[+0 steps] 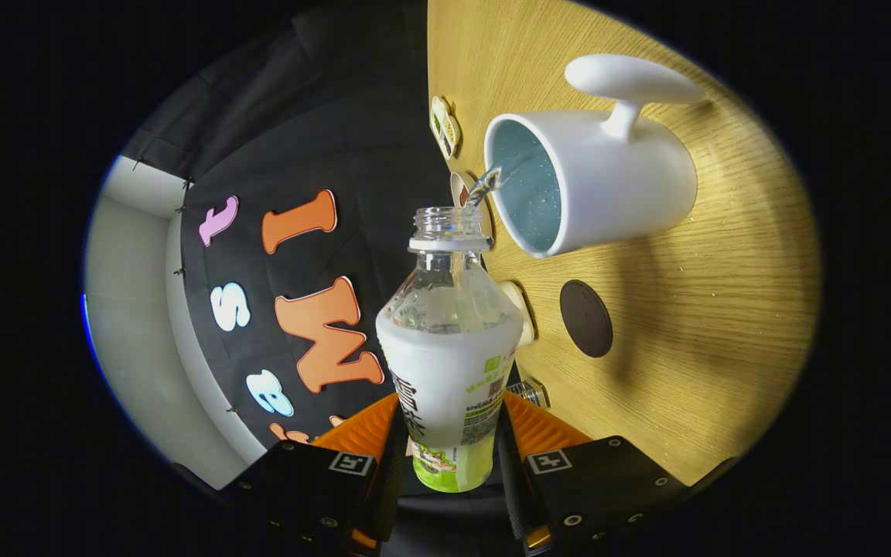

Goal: Take the bottle from table, then pour the juice into the cup, finally place the bottle on the coaster

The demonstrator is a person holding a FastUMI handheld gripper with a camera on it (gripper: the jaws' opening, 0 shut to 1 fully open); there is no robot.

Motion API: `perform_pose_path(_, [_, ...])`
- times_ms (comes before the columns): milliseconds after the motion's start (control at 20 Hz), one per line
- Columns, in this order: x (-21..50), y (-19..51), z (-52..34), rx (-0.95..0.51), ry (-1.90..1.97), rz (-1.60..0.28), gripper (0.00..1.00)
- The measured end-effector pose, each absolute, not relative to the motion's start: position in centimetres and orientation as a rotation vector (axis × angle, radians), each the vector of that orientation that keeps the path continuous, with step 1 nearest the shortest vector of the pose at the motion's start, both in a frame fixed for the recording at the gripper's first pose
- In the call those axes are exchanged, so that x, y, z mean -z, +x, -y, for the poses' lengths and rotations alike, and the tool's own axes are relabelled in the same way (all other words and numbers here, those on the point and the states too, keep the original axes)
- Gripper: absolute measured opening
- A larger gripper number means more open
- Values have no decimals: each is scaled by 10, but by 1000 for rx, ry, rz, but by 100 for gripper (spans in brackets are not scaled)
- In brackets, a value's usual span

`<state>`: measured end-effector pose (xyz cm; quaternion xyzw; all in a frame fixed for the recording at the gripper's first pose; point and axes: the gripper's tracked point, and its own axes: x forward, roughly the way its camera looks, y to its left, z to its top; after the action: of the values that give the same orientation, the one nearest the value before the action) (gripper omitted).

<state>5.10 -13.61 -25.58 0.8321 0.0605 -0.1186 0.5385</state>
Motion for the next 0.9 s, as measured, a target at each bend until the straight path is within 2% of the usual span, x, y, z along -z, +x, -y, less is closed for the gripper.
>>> perform_pose_path(900, [235, 51, 151, 305, 2066, -85, 58])
